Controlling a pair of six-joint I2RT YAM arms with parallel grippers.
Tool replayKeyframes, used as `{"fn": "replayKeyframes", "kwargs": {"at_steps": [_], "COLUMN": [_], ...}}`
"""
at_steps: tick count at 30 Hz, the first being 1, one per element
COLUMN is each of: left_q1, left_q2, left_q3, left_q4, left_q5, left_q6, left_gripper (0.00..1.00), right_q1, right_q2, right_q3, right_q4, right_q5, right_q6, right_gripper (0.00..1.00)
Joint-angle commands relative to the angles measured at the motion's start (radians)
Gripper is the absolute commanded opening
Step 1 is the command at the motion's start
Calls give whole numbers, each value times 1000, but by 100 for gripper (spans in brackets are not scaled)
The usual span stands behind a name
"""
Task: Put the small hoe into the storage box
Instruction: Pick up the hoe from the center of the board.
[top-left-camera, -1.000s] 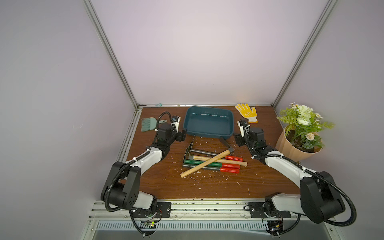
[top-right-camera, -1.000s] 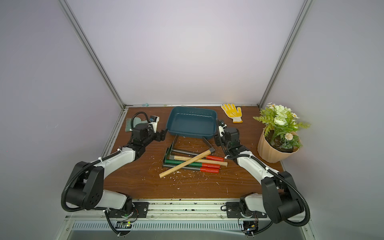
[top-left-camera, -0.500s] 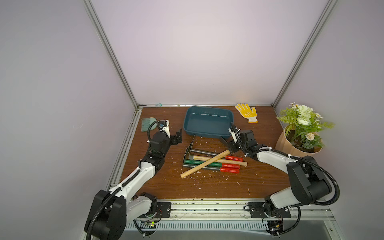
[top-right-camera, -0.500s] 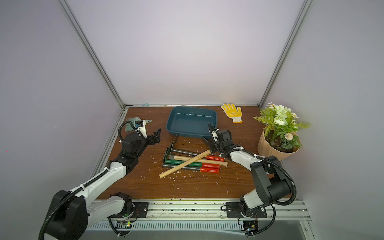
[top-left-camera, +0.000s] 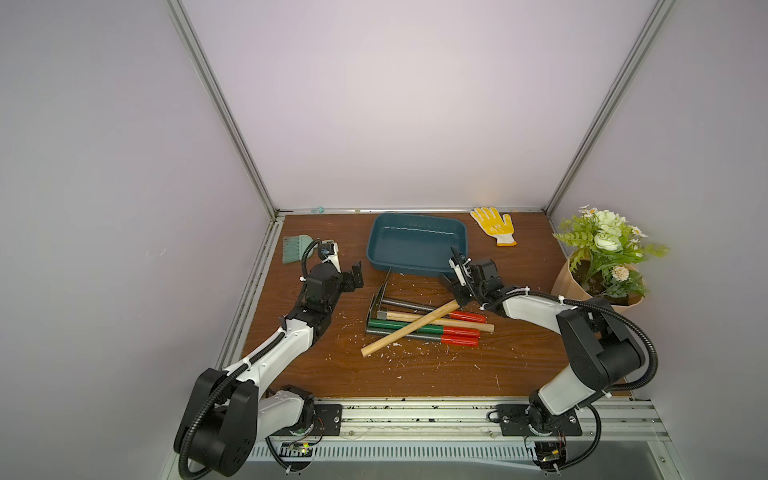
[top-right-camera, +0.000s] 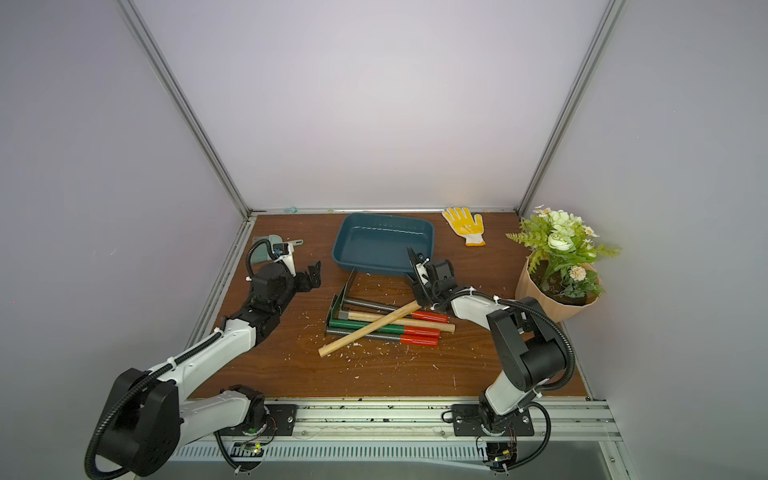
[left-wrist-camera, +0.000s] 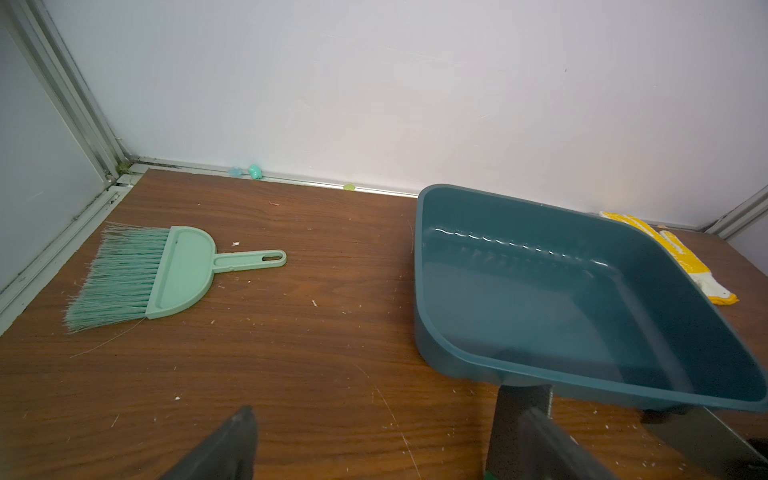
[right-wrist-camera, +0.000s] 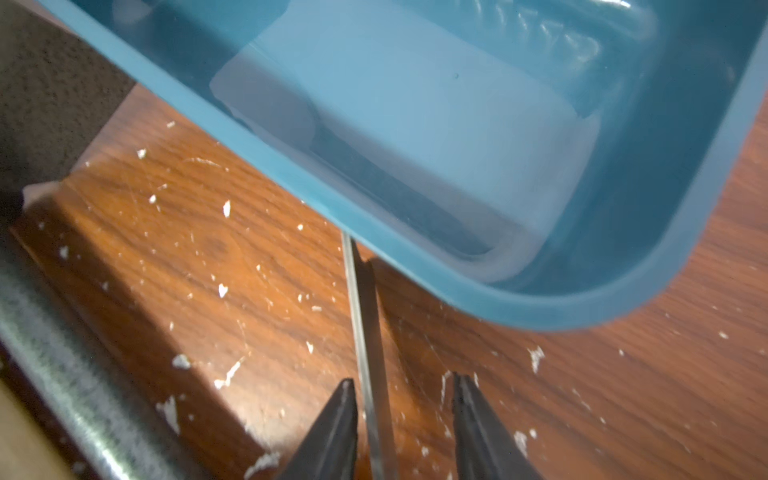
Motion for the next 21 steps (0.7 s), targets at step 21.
{"fn": "replayKeyframes", "kwargs": {"at_steps": [21], "left_q1": [-4], "left_q2": [11], "left_q3": [11], "left_q4": [-29], "left_q5": [55], "left_q6": [-28], "left_gripper": [96], "right_q1": [77], "right_q2": [-109], "right_q3": [65], "right_q4": [-140], "right_q5": [10], "right_q6": [49], "right_gripper": [0]}}
